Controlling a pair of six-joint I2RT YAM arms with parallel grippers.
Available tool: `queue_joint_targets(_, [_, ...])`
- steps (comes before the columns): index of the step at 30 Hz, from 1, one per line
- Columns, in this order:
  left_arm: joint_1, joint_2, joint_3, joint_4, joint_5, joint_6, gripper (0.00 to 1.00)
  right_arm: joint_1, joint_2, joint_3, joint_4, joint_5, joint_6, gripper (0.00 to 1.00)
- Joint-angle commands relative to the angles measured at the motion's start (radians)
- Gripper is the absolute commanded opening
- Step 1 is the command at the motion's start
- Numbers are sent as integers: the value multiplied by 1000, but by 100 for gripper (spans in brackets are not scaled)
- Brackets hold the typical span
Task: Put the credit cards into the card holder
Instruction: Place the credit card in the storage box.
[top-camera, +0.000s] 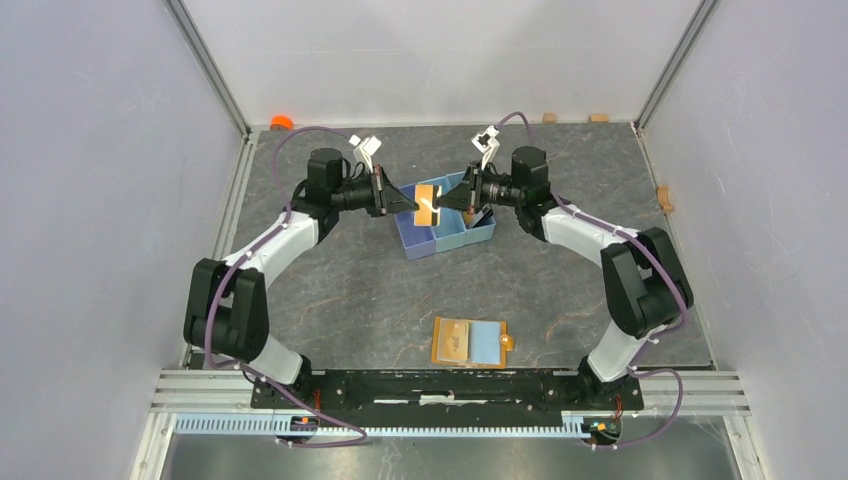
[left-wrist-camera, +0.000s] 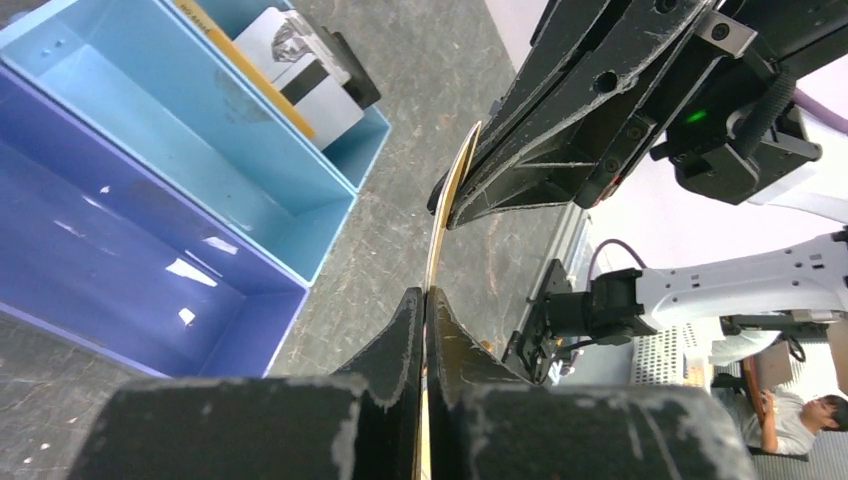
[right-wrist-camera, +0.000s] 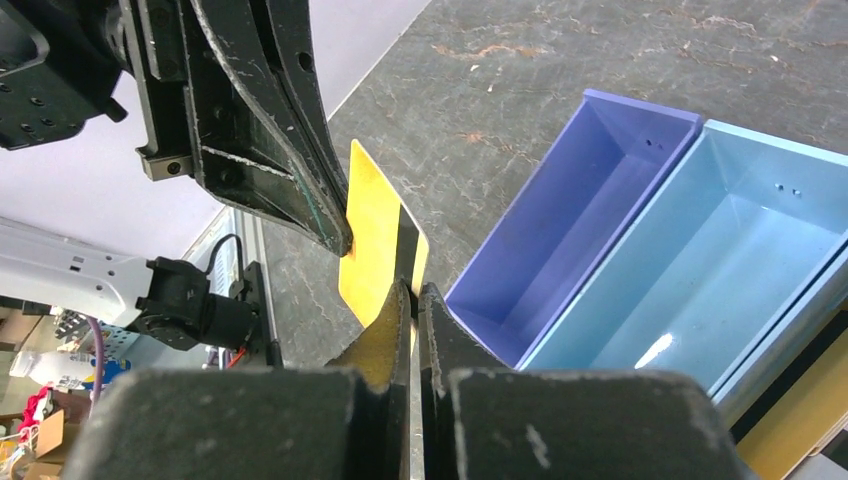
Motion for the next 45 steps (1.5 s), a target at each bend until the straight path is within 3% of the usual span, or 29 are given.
queue_joint_targets(1, [19, 3, 71, -118, -19, 73, 2, -73, 58, 59, -44, 139, -96, 0])
queue_joint_targets(5, [21, -23, 101, -274, -181, 173, 3, -85, 96, 109, -133, 208, -170, 0])
queue_joint_targets(10, [23, -33, 101, -298, -235, 174, 6, -93, 112, 142, -240, 315, -253, 0])
queue_joint_targets(20, [24, -37, 98, -297, -218, 153, 7, -101, 113, 170, -375, 391, -320, 0])
queue_joint_targets(31, [19, -48, 83, -274, -185, 133, 8, -101, 9, 187, -546, 503, -398, 0])
queue_joint_targets(45, [-118, 12, 64, -140, -91, 72, 36, -99, -48, 164, -605, 400, -389, 0])
